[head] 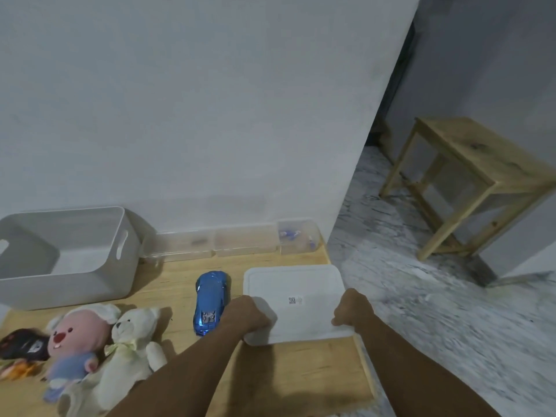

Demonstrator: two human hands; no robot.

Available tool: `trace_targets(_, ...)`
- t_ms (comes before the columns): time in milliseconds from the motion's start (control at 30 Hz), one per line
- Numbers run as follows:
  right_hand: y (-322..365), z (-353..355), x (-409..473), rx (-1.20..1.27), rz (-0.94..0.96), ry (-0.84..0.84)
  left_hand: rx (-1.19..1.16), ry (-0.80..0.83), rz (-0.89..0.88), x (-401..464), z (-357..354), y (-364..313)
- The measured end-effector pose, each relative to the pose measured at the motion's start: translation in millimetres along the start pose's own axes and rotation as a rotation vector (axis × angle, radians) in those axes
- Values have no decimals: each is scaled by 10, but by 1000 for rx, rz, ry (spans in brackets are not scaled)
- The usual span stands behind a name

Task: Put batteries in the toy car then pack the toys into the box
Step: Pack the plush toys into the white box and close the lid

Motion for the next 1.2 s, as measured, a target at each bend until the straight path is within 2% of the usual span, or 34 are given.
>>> trace_targets(233, -7, -2, -16, -13, 16, -11, -215, 7, 104, 113, -146, 140)
trace_targets(400, 130, 12, -38, -69, -24, -21, -181, -33, 89, 161, -32, 208)
trace_targets(567, 525, 92, -164, -116, 33, -135, -187, -17, 51, 213, 281, 269)
trace_targets(700, 1010, 111, -320, -125, 181, -30, -171, -2, 36, 204, 602, 417)
trace_targets(867, 1597, -16, -549, -100, 329, 90, -124, -132, 61, 141, 934, 806)
trace_targets(1200, 2523, -578, -1039, -200, 539, 155, -12, -337, 146, -22, 1186, 1930)
Point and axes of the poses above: each hand's wrist, its own x-axis towards the middle knuckle, its own z-axis out of the back of the hand, y = z × x, the point moved 1 cm from there along x, towards the middle knuckle, and after that the axes turned 7 degrees about -z, right-handed, at the moved point
